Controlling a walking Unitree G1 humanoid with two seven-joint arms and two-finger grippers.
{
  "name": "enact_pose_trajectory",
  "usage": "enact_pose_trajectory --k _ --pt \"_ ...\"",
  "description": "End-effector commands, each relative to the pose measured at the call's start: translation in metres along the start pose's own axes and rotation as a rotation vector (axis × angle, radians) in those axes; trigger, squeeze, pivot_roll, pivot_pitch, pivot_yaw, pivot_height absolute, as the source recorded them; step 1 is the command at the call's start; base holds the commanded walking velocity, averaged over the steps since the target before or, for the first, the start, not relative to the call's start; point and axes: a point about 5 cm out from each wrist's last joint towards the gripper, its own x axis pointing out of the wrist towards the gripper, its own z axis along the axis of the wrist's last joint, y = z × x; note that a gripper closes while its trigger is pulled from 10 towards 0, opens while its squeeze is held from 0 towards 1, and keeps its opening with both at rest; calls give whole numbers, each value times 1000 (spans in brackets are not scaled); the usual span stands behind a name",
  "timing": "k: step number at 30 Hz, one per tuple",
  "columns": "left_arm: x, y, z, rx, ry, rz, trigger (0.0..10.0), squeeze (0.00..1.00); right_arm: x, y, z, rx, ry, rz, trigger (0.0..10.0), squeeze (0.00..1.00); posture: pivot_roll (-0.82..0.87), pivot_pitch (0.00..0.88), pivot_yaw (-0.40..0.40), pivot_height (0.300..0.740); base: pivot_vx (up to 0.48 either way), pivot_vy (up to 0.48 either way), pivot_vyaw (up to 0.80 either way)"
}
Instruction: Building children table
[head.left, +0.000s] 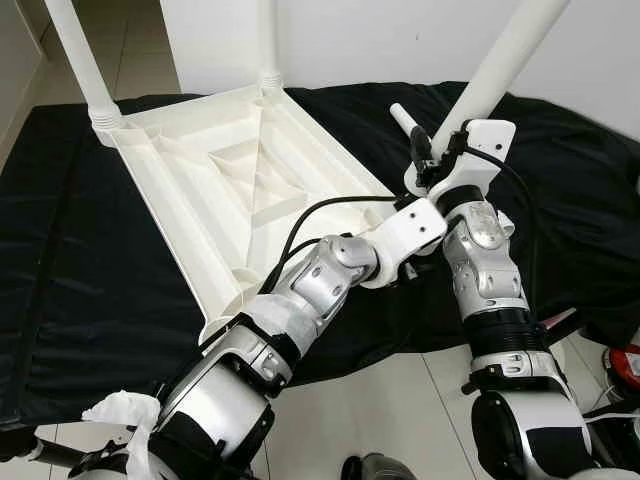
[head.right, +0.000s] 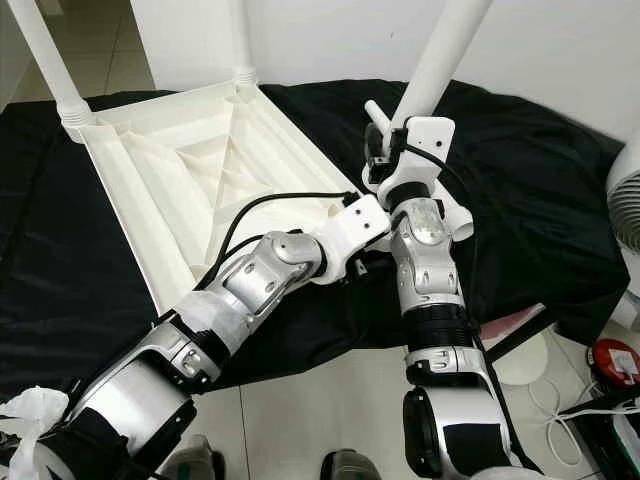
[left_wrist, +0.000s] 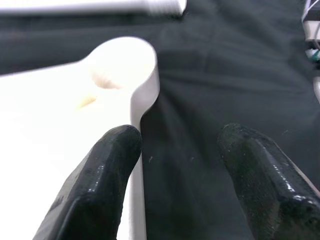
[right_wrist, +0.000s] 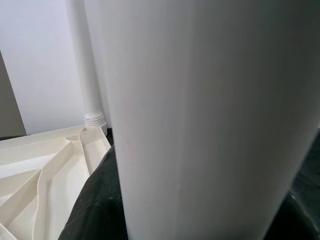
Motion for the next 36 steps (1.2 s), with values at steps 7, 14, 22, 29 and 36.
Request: enact_pose_trajectory --k 7,14,22,29,36 --pt "5 6 6 -61 6 210 10000 0 -1 5 2 -8 -7 14 10000 0 39 10 -21 740 0 0 0" --pt "7 10 -11 -17 96 248 10000 0 0 3 3 -10 -8 12 10000 0 40 10 -22 740 0 0 0" --pt "8 11 -13 -21 93 254 3373 0 0 4 3 -10 -7 12 10000 0 38 10 -21 740 0 0 0" --pt "4 13 1 17 35 216 0 0 0 3 4 -17 -8 12 10000 0 30 2 -22 740 0 0 0" --pt "-13 20 -5 77 16 172 39 0 0 -2 4 -29 -7 8 10000 0 27 0 -28 740 0 0 0"
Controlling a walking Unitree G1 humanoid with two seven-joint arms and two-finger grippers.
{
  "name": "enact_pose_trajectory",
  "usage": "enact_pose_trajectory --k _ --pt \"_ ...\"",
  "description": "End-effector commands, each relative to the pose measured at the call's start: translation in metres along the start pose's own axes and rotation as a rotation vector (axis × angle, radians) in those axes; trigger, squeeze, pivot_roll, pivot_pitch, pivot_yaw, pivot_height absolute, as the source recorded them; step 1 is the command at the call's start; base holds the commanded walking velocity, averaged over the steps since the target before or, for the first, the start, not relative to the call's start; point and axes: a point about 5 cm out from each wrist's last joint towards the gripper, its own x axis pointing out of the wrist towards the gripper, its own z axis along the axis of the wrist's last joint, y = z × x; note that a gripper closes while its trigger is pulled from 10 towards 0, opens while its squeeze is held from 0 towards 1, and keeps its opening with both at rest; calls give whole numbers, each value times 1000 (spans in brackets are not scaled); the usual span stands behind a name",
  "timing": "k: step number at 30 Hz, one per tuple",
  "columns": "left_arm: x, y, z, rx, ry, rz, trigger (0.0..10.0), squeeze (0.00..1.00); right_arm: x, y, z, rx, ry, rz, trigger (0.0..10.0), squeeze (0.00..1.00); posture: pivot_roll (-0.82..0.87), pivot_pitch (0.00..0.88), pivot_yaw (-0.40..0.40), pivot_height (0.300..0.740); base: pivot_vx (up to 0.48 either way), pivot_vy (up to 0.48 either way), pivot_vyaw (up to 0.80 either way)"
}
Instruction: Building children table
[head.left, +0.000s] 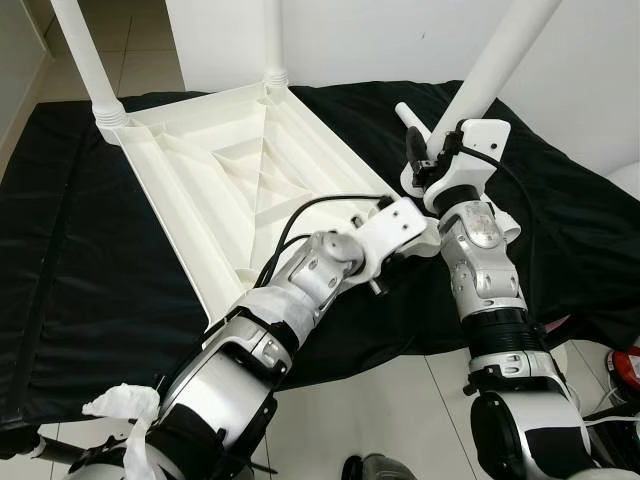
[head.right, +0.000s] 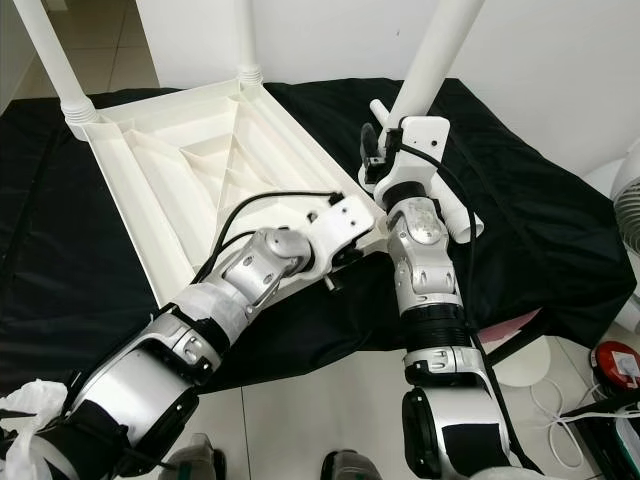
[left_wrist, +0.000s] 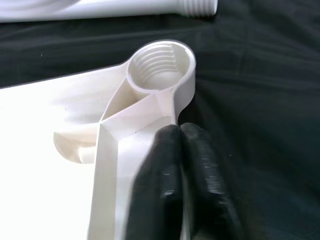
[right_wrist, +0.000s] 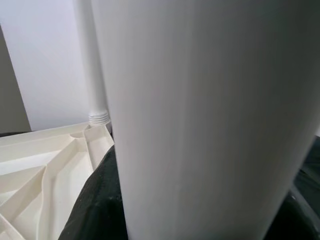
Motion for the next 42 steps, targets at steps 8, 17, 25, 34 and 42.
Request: enact_pose_trajectory --k 8,17,25,34,42 --pt "-20 14 -35 13 75 85 1176 0 0 0 2 -17 -6 8 10000 0 41 0 -38 740 0 0 0" --pt "-22 22 -12 -82 -19 138 10000 1000 2 6 1 -11 -5 24 10000 0 50 0 -41 740 0 0 0" --pt "-18 14 2 -82 -62 105 10000 1000 1 5 0 -10 -2 24 10000 0 48 0 -36 740 0 0 0" --pt "0 -9 -7 -158 -15 44 10000 0 0 3 1 -15 -7 15 10000 0 37 0 -22 740 0 0 0" --pt "10 -7 -12 -209 44 69 10000 0 0 1 1 -16 -8 5 10000 0 32 5 -15 740 0 0 0"
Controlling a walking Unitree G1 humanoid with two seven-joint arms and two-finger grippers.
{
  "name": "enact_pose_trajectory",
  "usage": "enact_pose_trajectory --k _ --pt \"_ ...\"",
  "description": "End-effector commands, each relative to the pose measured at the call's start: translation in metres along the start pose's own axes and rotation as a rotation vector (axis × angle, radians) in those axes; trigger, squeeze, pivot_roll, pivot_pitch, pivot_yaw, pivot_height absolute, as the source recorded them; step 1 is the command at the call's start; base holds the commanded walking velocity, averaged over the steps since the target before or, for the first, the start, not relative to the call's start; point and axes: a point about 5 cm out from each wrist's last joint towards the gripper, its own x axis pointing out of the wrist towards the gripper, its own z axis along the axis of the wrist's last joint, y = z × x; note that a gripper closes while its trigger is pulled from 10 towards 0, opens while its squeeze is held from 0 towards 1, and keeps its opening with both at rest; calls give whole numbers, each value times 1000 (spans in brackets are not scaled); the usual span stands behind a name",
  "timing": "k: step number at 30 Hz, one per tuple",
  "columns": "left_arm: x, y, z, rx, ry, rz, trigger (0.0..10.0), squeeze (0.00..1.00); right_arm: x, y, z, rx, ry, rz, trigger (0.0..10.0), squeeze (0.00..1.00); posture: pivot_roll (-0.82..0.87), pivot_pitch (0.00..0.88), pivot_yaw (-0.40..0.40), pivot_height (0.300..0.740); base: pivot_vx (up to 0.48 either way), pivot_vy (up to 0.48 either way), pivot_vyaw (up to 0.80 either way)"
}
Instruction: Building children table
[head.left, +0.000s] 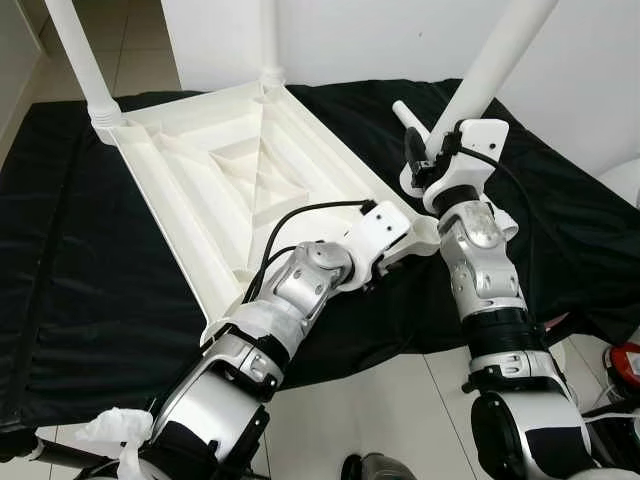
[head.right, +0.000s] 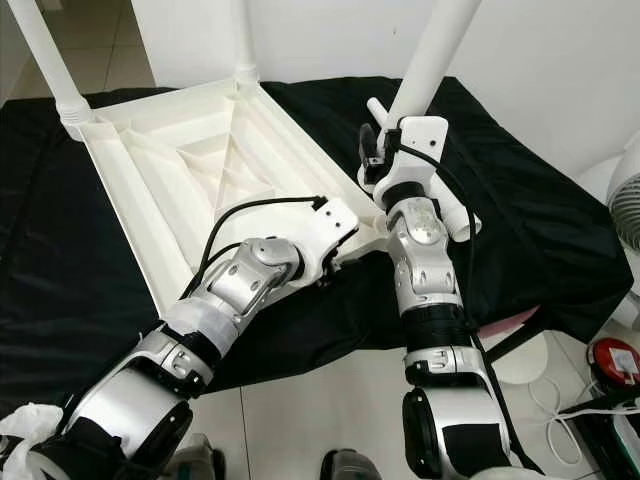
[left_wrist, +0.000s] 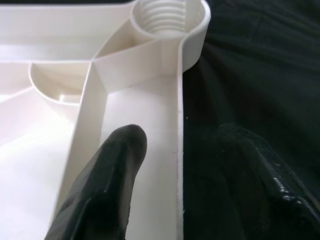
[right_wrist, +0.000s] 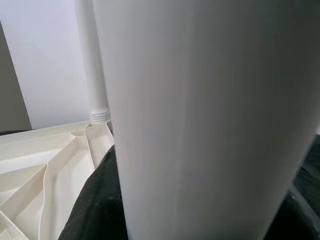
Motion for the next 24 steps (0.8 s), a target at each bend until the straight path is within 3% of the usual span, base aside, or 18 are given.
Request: enact_pose_trajectory --k 1,7,8,10,12,13,14,20,24 --pt "9 -9 8 -22 -11 77 10000 0 0 -2 3 -18 -12 -6 10000 0 32 5 -15 740 0 0 0" --pt "12 -5 6 -15 1 100 10000 0 0 -1 3 -16 -14 -8 10000 0 34 6 -12 740 0 0 0" --pt "12 -5 6 -11 4 102 7137 0 1 -1 3 -14 -14 -8 10000 0 35 5 -13 740 0 0 0" --pt "13 -4 6 -7 6 104 7137 0 1 -1 3 -13 -14 -9 10000 0 35 5 -13 740 0 0 0" --pt "14 -2 8 26 12 111 863 0 0 -1 3 -12 -15 -8 10000 0 37 7 -14 740 0 0 0" --pt "14 -2 9 42 14 113 863 0 0 -1 3 -12 -16 -7 10000 0 37 7 -14 740 0 0 0" --pt "14 -1 10 49 9 112 0 0 1 -1 3 -12 -16 -8 10000 0 36 7 -10 740 0 0 0" --pt "12 -1 9 120 7 73 0 0 1 0 3 -11 -18 -11 10000 0 35 7 -3 740 0 0 0" --pt "8 0 -9 194 59 39 0 0 -1 -1 3 -7 -17 -19 10000 0 36 7 0 740 0 0 0"
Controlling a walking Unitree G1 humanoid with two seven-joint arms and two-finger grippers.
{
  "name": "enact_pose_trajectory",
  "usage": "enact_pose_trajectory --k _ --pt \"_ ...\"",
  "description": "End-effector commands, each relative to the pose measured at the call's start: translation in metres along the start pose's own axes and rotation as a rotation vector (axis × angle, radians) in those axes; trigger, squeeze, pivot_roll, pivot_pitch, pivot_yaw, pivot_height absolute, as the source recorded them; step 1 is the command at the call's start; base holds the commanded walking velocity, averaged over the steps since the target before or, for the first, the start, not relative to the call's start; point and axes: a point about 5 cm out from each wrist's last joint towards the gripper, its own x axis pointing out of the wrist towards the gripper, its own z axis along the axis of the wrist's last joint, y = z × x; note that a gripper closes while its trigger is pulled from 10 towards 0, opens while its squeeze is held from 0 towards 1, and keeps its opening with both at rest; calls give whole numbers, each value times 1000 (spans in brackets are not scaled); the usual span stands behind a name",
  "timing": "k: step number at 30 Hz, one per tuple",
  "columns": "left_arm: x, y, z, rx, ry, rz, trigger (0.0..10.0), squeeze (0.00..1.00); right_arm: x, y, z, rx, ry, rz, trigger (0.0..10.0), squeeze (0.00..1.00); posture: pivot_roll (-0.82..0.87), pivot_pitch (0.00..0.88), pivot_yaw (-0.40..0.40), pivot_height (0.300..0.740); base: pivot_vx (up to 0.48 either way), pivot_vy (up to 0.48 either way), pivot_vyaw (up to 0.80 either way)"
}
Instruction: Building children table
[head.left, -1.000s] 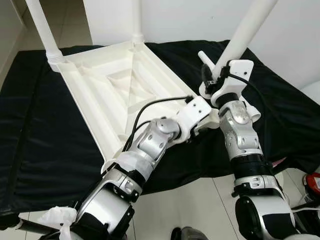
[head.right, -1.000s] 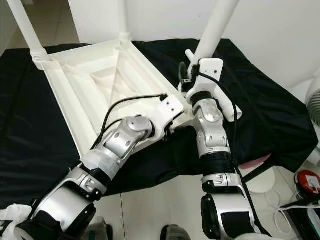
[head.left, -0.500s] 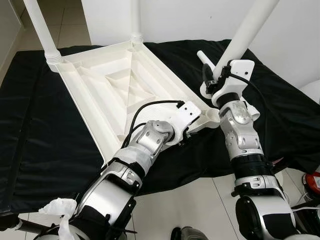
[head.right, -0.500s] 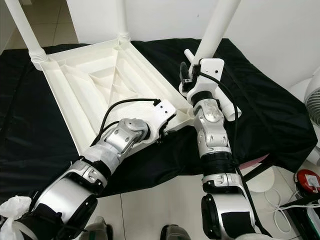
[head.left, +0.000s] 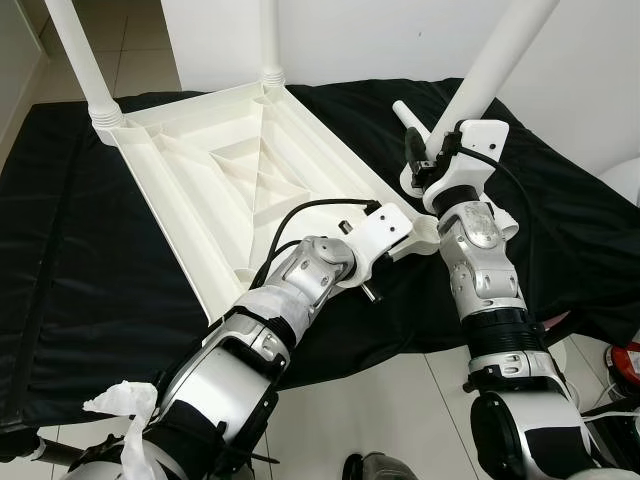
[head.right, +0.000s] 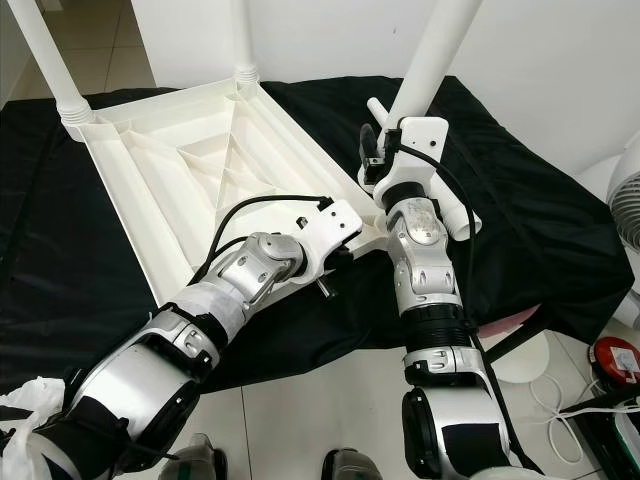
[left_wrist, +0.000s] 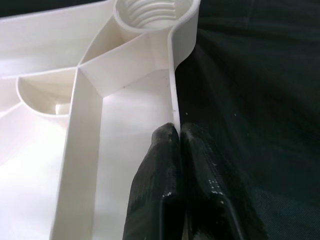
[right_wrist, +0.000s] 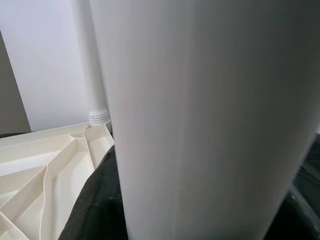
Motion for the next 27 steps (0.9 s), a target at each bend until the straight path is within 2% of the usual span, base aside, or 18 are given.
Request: enact_pose_trajectory --k 1,5,8,9,11,13,16,20,25,27 --pt "-1 0 -8 40 30 45 0 0 -1 -1 3 -13 -17 -6 10000 0 37 9 2 740 0 0 0" --pt "-6 4 -15 57 36 42 0 0 -1 -1 3 -13 -18 -7 10000 0 34 12 4 740 0 0 0" --pt "-20 14 -27 83 46 31 0 0 -2 -1 3 -12 -19 -8 10000 0 33 15 5 740 0 0 0" --pt "-20 14 -27 83 46 31 0 0 -2 -1 3 -12 -19 -8 10000 0 33 15 5 740 0 0 0" --pt "-34 23 -38 93 59 20 0 0 -2 -1 3 -11 -18 -10 10000 0 31 16 4 740 0 0 0" --pt "-34 23 -38 93 59 20 0 0 -2 -1 3 -11 -18 -10 10000 0 31 16 4 740 0 0 0" --pt "-66 33 -57 149 85 -18 0 0 -2 -1 2 -14 -14 -10 10000 0 41 21 -1 740 0 0 0" --pt "-84 28 -61 191 82 -83 0 0 -1 1 1 -12 -9 1 10000 0 51 20 -10 740 0 0 0" --pt "-93 16 -58 200 49 -140 0 0 1 3 1 -10 -9 12 10000 0 56 19 -16 740 0 0 0" --pt "-93 16 -58 200 49 -140 0 0 1 3 1 -10 -9 12 10000 0 56 19 -16 740 0 0 0"
